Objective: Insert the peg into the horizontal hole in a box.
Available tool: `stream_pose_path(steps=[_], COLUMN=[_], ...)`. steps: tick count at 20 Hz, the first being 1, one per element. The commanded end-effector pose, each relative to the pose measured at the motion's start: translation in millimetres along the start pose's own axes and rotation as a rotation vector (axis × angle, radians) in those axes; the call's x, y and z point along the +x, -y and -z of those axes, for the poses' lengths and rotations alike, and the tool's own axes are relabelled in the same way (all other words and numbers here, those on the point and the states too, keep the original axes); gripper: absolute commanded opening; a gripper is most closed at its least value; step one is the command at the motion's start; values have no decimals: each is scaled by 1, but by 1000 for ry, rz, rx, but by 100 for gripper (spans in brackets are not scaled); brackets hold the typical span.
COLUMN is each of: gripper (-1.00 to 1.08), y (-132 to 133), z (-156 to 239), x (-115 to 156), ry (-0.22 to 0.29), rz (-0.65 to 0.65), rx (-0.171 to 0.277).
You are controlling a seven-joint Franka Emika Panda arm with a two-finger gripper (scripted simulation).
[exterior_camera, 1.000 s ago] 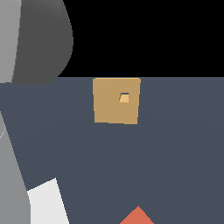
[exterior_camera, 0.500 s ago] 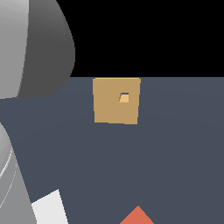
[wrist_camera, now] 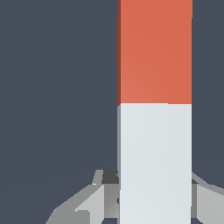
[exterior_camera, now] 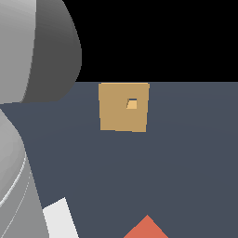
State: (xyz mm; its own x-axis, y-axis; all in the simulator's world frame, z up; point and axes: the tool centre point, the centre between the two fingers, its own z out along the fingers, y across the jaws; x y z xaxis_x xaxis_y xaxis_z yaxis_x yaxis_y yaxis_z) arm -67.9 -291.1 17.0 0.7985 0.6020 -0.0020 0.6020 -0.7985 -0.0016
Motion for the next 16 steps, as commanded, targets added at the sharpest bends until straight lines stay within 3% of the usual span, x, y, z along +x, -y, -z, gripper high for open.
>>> stream_pose_path(steps=[1, 8, 16], gripper=[-100, -100, -100], y=[2, 25, 103], z=[4, 29, 72], x=[11, 84, 196], ry=[-1, 0, 1], rz=[28, 227, 583], rx=[-2, -3, -4])
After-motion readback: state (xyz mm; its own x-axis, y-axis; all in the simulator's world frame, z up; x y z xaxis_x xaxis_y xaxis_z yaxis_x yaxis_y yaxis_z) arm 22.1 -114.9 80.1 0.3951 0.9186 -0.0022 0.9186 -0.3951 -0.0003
